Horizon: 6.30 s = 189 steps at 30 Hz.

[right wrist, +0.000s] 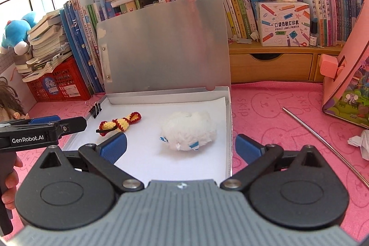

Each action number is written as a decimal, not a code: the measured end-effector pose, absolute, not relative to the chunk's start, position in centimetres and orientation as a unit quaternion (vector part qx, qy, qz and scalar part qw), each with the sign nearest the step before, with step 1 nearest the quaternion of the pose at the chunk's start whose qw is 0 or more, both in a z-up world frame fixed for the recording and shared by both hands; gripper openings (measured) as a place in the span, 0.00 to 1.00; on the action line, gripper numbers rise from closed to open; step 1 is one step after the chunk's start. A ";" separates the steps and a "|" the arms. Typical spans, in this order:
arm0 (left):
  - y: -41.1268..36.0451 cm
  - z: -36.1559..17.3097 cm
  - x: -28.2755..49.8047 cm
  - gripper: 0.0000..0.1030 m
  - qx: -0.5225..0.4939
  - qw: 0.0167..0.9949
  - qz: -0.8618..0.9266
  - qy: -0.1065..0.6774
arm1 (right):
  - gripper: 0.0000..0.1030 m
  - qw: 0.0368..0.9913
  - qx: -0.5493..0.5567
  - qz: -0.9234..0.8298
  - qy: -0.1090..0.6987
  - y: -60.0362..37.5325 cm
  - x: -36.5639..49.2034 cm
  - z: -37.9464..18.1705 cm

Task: Organize objects
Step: 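Lower and open the right tool in the box while the left tool releases the snake beside it, then withdraw both open tools from the box back to the pile, then grasp the top black round cap with the left tool and lift it, then carry the black cap in the left tool toward the silver box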

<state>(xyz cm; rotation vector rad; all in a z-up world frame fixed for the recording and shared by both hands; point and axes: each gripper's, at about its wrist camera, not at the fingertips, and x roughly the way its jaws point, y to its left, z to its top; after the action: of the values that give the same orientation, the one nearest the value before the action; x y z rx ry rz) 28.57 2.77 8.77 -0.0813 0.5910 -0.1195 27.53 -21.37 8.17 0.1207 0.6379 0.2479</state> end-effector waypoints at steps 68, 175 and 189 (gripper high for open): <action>4.9 -0.7 0.0 0.90 -0.016 0.978 -0.031 0.206 | 0.98 0.973 -0.007 0.049 0.225 -21.7 0.2 0.6; 3.5 3.6 2.0 0.37 -0.023 0.977 -0.043 0.210 | 0.35 0.981 -0.002 0.024 0.193 -22.0 0.8 5.2; 2.5 5.9 4.1 0.37 -0.024 0.979 -0.073 0.188 | 0.35 0.986 0.009 0.038 0.163 -21.9 2.7 7.6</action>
<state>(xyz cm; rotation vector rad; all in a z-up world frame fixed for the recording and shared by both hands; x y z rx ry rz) 4.07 2.50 5.85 -0.0490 0.3793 -0.1473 2.73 -21.91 7.63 0.0176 0.3275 0.0773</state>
